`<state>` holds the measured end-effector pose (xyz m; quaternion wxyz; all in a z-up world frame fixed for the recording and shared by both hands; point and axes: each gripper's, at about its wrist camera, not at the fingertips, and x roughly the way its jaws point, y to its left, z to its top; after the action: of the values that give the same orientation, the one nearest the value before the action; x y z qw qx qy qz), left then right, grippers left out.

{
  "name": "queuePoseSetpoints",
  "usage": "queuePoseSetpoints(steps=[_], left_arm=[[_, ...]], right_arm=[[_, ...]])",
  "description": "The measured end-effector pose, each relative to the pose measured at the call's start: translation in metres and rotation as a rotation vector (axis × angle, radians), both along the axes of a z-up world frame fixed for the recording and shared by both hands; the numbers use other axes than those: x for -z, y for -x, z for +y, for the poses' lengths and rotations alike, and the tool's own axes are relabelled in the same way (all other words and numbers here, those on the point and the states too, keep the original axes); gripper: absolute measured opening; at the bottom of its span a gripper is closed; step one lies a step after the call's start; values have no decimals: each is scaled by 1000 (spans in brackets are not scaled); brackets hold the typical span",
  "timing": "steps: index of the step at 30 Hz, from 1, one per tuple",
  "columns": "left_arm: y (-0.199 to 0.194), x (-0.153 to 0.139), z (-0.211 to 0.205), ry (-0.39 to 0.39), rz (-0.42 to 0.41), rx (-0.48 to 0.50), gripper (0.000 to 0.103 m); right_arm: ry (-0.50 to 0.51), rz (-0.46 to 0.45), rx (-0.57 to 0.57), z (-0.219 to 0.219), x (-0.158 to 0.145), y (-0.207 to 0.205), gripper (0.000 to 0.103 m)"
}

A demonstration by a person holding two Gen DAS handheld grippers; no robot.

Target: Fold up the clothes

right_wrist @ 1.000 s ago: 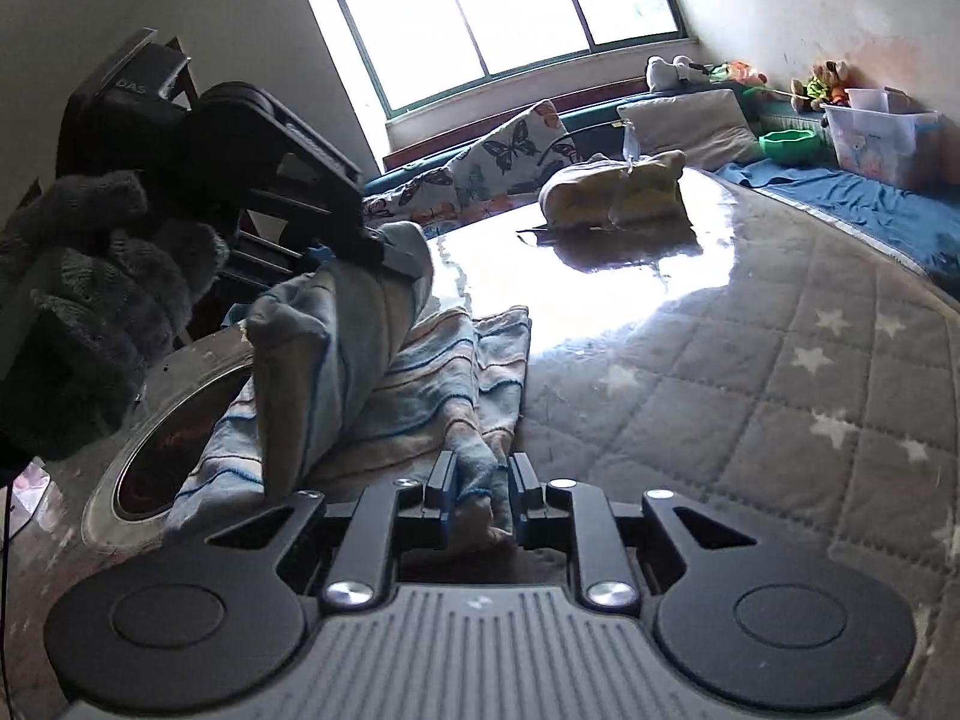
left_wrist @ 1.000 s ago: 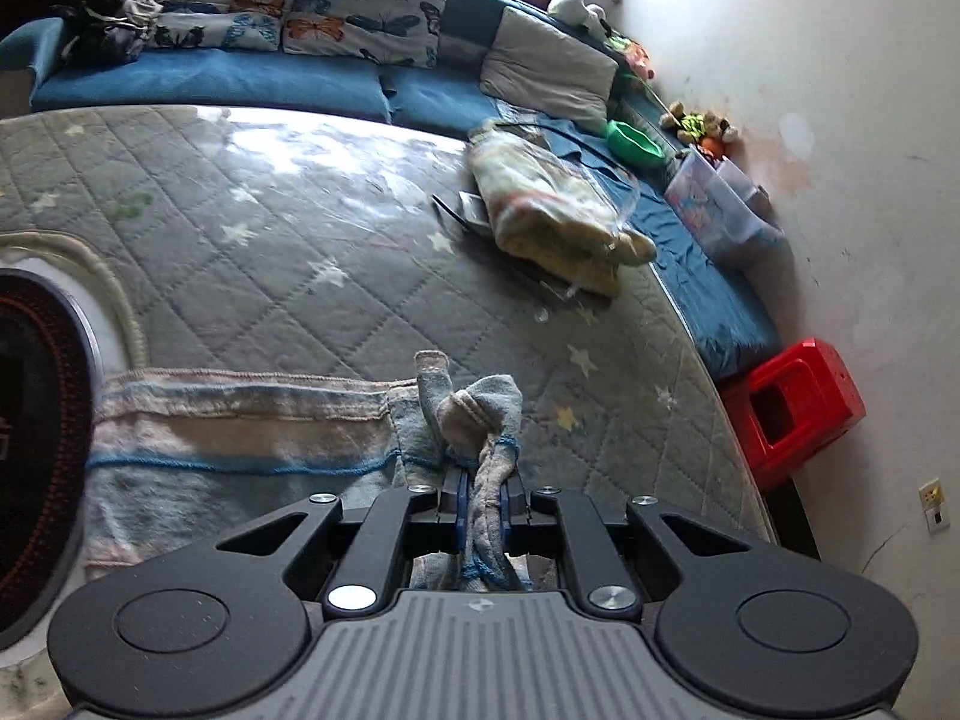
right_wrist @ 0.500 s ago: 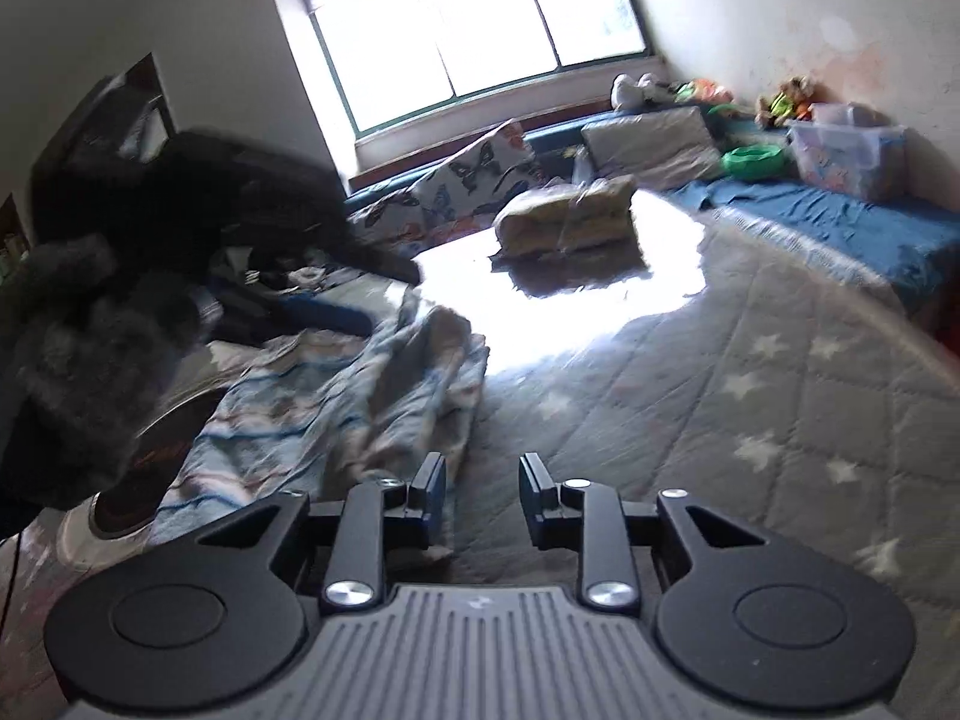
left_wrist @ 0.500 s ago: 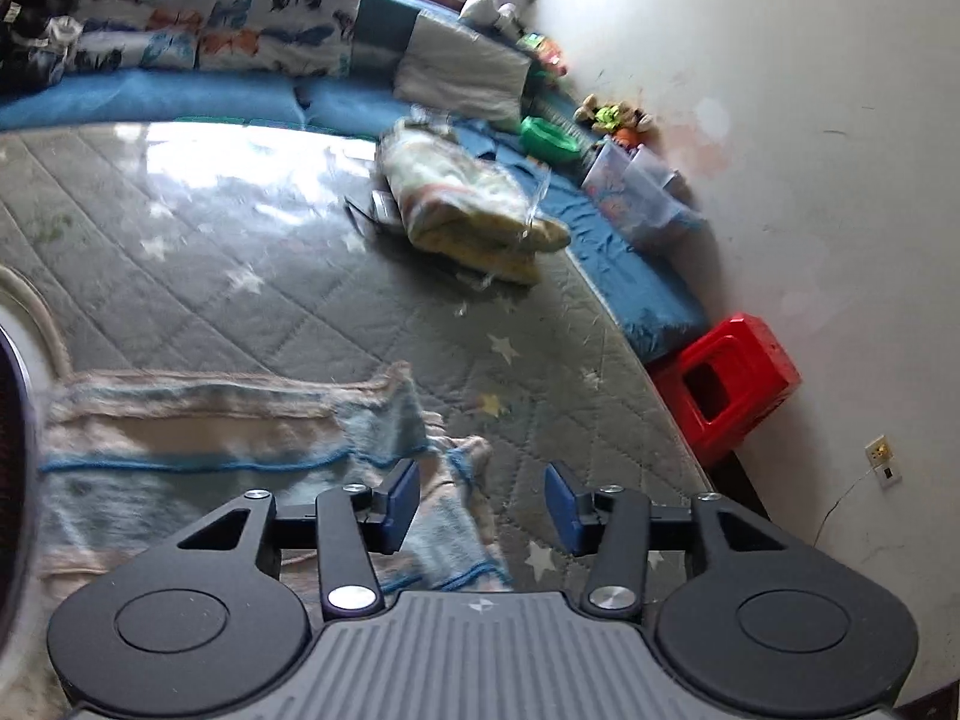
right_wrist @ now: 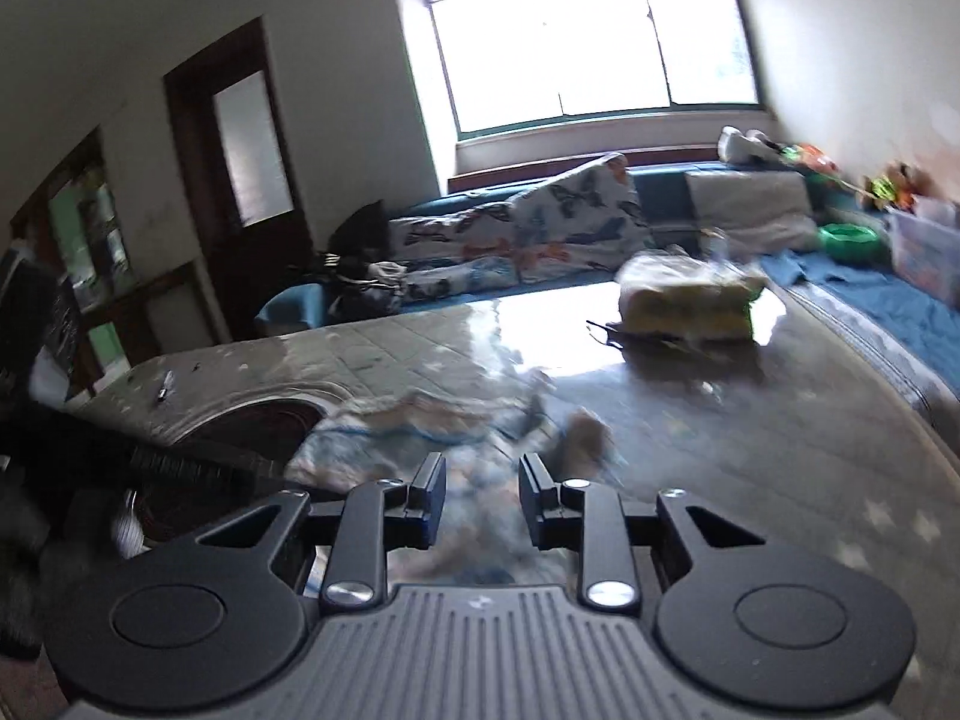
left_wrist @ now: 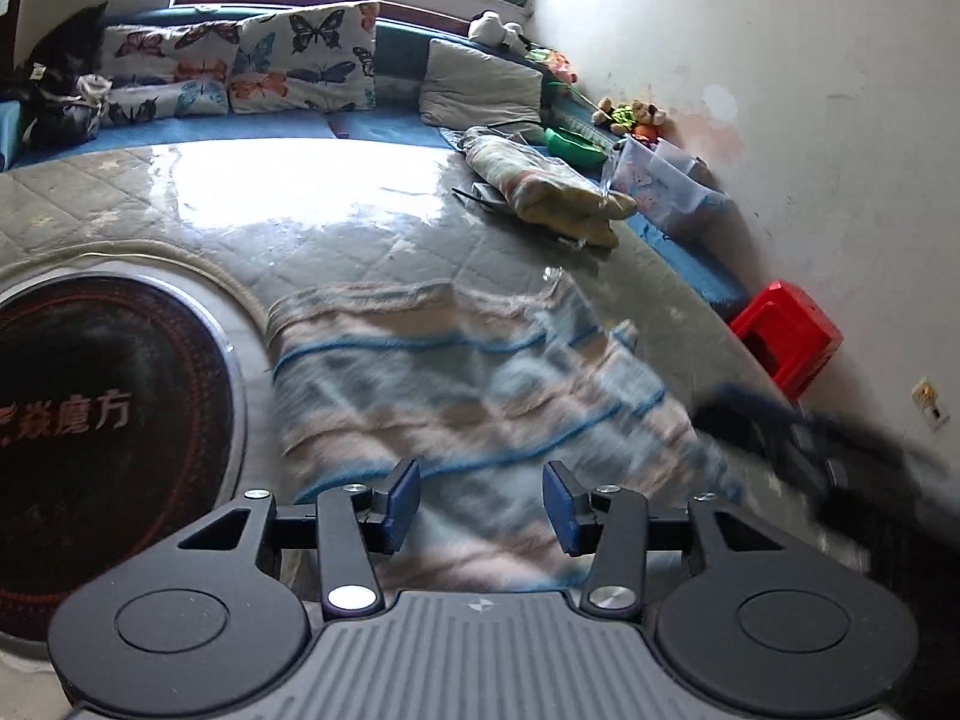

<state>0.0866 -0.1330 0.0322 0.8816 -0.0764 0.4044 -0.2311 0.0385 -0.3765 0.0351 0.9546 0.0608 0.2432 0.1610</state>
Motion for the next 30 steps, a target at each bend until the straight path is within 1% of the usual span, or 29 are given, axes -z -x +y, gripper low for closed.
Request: queuePoseSetpoints(steps=[5, 7, 9, 10, 12, 14, 19, 23, 27, 28, 29, 30], left_arm=[[8, 1, 2, -10, -32, 17, 48], [11, 1, 3, -14, -45, 24, 48], [14, 1, 4, -18, -58, 31, 47], [15, 1, 4, -20, -64, 35, 47], [18, 2, 5, -24, -77, 42, 47], [21, 2, 6, -28, -90, 49, 47], [29, 2, 8, -39, -122, 66, 47], [33, 9, 7, -49, -114, 91, 47], [34, 19, 7, -58, -95, 110, 47], [35, 22, 8, -57, -88, 111, 47], [35, 25, 9, -57, -82, 114, 47], [35, 27, 9, -57, -83, 119, 47]], right_arm=[[59, 41, -25, 21, 8, -32, 27], [68, 109, 16, 19, 22, -48, 26], [51, 163, 46, 11, 32, -54, 25], [45, 169, 51, 8, 34, -54, 24], [37, 176, 61, 2, 36, -54, 24], [60, 158, 59, 5, 28, -50, 25], [92, 111, 9, 21, 2, -57, 25], [105, 159, -27, 36, 1, -86, 25], [123, 261, -12, 40, 20, -119, 25], [142, 284, 1, 40, 25, -125, 22], [145, 296, 9, 39, 29, -129, 17], [146, 305, 16, 39, 32, -133, 15]])
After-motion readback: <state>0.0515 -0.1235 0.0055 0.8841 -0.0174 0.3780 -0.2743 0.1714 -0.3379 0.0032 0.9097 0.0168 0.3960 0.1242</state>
